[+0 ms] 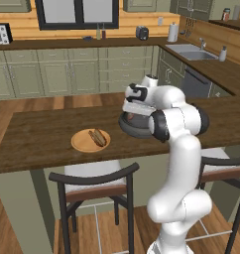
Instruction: Place one bun and one sausage from the bowl on each plate.
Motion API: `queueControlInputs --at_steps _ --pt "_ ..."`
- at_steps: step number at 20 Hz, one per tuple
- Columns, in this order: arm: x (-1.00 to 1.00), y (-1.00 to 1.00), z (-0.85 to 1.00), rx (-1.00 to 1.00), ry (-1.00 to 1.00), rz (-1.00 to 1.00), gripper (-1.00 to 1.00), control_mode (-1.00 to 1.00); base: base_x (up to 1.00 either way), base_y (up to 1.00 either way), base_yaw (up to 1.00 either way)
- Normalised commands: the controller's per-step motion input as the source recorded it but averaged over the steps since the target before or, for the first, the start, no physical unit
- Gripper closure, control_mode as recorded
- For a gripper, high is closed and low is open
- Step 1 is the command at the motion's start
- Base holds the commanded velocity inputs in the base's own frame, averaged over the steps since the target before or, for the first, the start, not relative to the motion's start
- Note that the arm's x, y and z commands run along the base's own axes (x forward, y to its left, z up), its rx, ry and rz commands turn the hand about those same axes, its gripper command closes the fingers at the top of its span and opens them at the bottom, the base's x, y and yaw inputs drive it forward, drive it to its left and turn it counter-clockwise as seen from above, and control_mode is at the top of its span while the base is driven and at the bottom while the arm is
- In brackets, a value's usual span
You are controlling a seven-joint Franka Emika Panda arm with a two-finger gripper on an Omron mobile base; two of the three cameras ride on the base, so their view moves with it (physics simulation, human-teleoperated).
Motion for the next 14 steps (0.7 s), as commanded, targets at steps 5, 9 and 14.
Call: queueControlInputs --at_steps 5,9,14 --pt "0.32 0.0 -0.01 0.05 0.07 0.0 -1.0 -1.0 0.0 0.0 0.0" --pt "0.48 0.0 -0.08 0.03 0.01 0.0 -1.0 -1.0 0.0 0.0 0.0" --pt "0.04 0.0 -0.31 0.0 -0.15 0.0 -1.0 -1.0 0.0 0.0 0.0"
